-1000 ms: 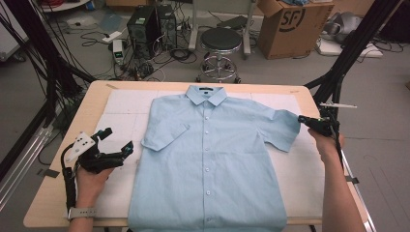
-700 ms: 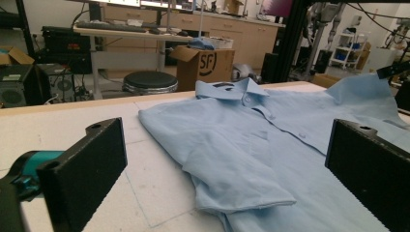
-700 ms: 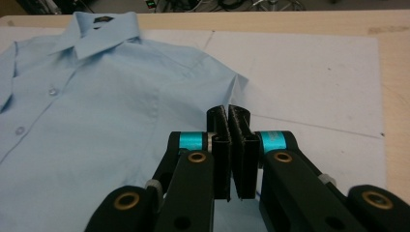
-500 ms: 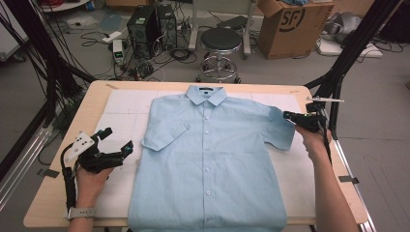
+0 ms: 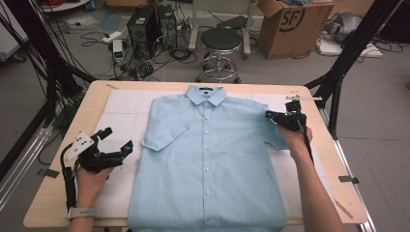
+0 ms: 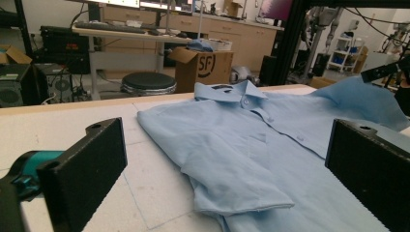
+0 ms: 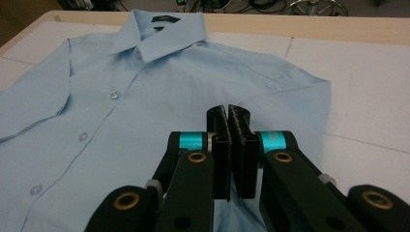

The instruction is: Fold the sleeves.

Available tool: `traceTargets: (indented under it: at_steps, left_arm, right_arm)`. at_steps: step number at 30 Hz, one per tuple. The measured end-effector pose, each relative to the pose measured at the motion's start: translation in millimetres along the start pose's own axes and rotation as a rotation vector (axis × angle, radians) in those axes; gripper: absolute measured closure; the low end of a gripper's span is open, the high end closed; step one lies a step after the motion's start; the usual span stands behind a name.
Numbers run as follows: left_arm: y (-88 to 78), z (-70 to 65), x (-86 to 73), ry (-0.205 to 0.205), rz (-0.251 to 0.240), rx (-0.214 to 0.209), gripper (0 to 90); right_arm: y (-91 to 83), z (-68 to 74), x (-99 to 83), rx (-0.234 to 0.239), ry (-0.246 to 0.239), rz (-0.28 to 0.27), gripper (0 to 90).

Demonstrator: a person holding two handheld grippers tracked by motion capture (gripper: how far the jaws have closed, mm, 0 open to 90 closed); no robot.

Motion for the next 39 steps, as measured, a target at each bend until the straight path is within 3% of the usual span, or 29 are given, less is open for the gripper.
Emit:
traceTargets:
  at_steps: [9,19,26,34,39]
  left_arm:
    - [-0.2,0.9,0.3,-0.008,-0.002,-0.002,1.6]
    - [-0.4,2.3,-0.2,-0.013,0.0,-0.001,1.7]
    - [-0.2,2.6,-0.6,-0.011,0.003,0.0,1.7]
    - [0.2,3.4,-1.0,-0.009,0.005,0.003,1.7]
    - [-3.0,2.7,0.3,0.005,0.002,0.02,1.7]
  right_arm:
    - [22.4,36.1,9.8,0.051,-0.039,0.031,88.0]
    - [54.7,58.4,7.7,0.072,-0.063,0.08,88.0]
    - [71.1,69.7,5.9,0.068,-0.077,0.086,87.9]
    - [96.9,87.4,3.5,0.007,-0.113,0.103,88.0]
    - [105.2,96.2,3.2,0.007,-0.121,0.101,87.9]
Point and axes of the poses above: each handheld gripper's, and its own axes: y roughly forward along the jaws, x roughly out of its top, z roughly to its left, the point moved 10 cm from there along y, roughly forward along the jaws, and after that the axes turned 13 degrees about z, right-handed, at the moved point
